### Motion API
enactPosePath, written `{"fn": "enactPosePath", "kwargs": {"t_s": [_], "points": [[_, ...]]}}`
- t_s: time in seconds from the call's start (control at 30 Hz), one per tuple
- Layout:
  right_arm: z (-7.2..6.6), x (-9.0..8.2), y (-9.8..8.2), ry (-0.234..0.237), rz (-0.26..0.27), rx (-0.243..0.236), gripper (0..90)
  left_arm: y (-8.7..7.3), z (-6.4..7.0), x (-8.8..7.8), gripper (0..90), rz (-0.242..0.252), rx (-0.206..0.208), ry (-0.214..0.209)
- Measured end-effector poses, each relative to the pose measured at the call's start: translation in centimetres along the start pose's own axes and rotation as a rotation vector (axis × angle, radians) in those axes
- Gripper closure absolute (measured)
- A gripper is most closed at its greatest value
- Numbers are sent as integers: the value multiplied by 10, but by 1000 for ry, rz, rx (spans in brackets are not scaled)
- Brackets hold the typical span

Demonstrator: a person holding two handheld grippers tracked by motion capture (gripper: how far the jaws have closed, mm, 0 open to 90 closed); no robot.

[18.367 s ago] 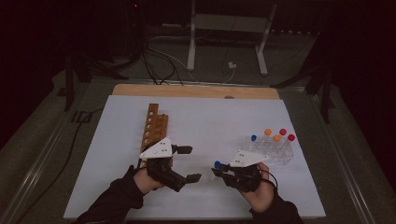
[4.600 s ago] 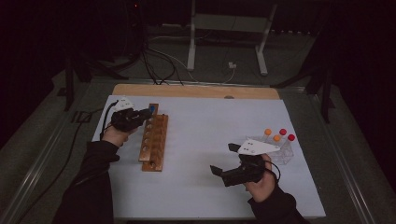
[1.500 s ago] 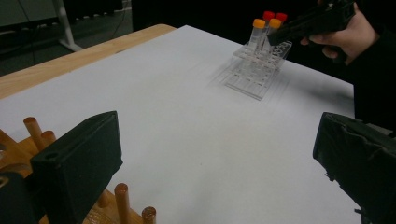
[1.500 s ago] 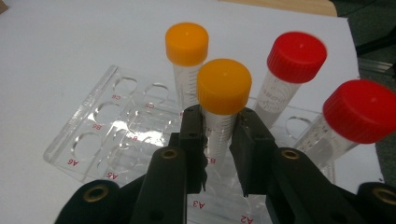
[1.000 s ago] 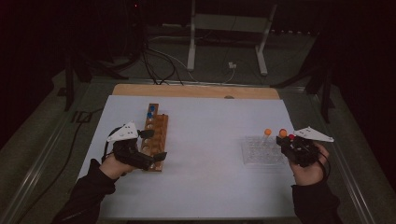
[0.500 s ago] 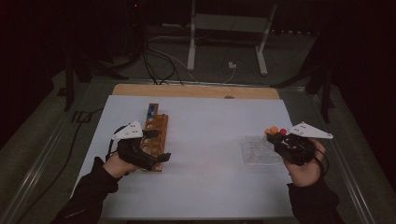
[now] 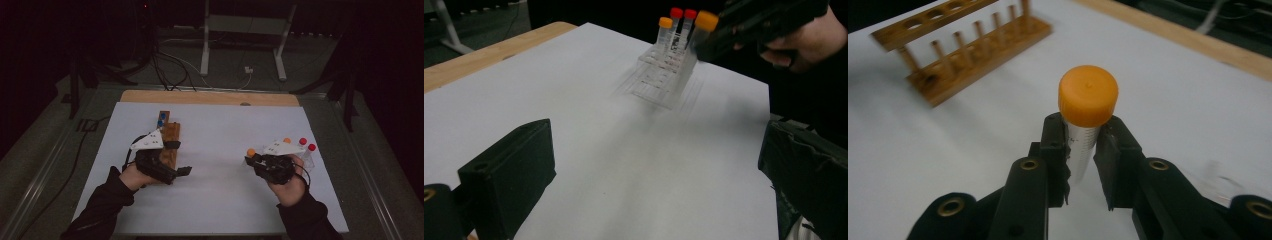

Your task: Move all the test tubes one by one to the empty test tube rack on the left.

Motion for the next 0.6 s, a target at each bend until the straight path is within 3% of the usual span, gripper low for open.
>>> {"fn": "enactPosePath", "kwargs": {"t_s": [0.33,0.6], "points": [[-36,24,-6,99,-43,-58,744,5,16,18,67,-9,31,-60],[-50,30,-6,141,-52,-74,745,12,33,35,220,-7,72,-113]]}}
Point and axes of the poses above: each handheld gripper's, and its own axes: x roughly forward along the jaws, y roughly out of its top, z roughly to its right, the point moved 9 cm from there along x, roughly forward along the jaws, and after that the axes turned 5 degrees about y, right-handed, at the moved point
